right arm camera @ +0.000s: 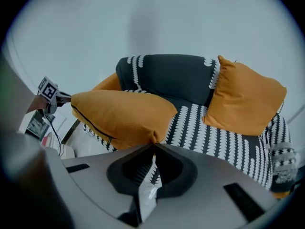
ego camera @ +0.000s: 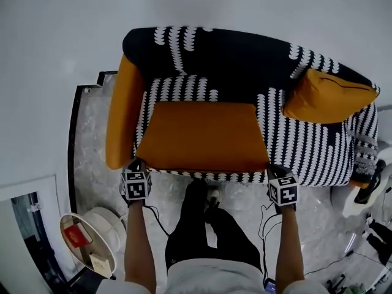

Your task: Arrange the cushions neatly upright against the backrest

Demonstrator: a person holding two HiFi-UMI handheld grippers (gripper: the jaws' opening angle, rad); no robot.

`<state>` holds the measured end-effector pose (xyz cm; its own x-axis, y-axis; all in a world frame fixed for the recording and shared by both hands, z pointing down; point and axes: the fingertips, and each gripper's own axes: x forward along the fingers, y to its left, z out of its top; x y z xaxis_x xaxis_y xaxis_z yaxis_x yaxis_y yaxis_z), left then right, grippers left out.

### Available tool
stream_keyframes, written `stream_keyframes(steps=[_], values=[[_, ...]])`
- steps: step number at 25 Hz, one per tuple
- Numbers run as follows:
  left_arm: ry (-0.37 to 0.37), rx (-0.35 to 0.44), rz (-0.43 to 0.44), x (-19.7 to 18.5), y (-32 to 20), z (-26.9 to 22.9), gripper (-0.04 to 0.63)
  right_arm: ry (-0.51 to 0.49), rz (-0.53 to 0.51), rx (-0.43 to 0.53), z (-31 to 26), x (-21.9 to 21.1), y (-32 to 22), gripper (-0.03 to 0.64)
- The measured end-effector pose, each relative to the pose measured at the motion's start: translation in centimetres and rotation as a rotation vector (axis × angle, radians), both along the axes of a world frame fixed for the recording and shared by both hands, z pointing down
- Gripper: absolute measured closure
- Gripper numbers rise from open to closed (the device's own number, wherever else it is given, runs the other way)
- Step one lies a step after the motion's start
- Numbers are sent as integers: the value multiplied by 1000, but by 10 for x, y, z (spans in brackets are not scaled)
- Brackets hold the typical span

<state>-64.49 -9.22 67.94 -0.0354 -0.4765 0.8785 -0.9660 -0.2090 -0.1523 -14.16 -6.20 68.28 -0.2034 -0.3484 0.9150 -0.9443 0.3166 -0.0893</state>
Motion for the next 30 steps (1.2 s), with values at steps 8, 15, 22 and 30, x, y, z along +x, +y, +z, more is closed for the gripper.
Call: stream_keyframes(steps=[8, 15, 22, 30], values=[[37, 7, -24, 3, -52, -23, 575, -11, 52, -27, -15, 1, -53, 597], [66, 32, -20, 4, -120, -48, 575, -2, 66, -30, -38, 1, -114, 597], [61, 94, 6, 4, -218, -61, 575, 58, 70, 32, -55, -1, -201, 597], [65, 91, 42, 8, -294, -58, 574, 53, 110, 23, -59, 2, -265, 597]])
